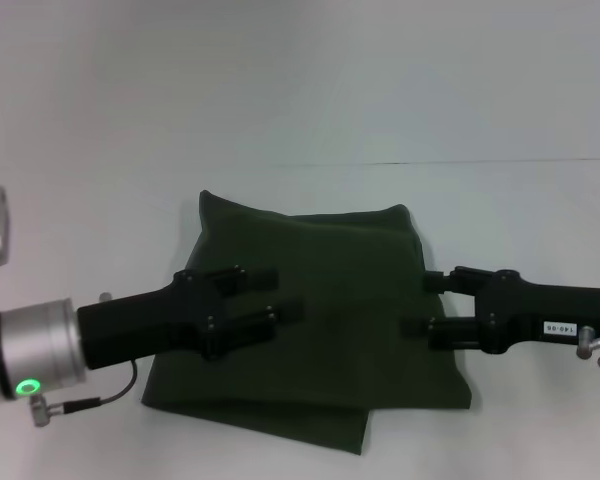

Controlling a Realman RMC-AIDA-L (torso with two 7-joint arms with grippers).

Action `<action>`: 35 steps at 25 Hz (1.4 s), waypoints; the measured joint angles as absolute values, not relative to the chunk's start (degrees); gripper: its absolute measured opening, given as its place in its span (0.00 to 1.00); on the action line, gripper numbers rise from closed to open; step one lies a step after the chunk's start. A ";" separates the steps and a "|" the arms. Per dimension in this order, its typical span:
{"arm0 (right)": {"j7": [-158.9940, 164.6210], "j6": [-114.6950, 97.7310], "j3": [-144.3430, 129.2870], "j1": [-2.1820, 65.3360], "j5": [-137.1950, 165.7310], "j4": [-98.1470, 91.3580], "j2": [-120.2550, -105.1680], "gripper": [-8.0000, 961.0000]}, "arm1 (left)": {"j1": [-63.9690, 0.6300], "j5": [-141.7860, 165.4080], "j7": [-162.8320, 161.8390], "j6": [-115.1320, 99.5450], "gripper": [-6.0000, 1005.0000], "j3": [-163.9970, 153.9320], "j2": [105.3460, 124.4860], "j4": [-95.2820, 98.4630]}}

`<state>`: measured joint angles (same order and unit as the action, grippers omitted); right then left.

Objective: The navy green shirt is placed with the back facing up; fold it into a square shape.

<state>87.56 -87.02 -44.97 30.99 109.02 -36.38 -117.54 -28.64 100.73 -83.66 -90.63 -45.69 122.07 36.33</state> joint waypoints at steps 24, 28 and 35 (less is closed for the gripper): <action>92.53 -90.75 -50.29 33.60 110.61 -35.59 -117.76 0.98 | -25.67 103.78 -82.45 -96.84 0.63 -45.00 121.74 35.05; 93.00 -90.65 -50.33 33.54 110.65 -35.60 -117.77 0.98 | -25.69 104.46 -82.70 -97.59 0.63 -45.01 121.60 35.04; 95.27 -90.85 -50.11 33.58 110.65 -35.60 -117.54 0.98 | -25.54 104.51 -83.23 -97.78 0.63 -44.61 121.34 34.61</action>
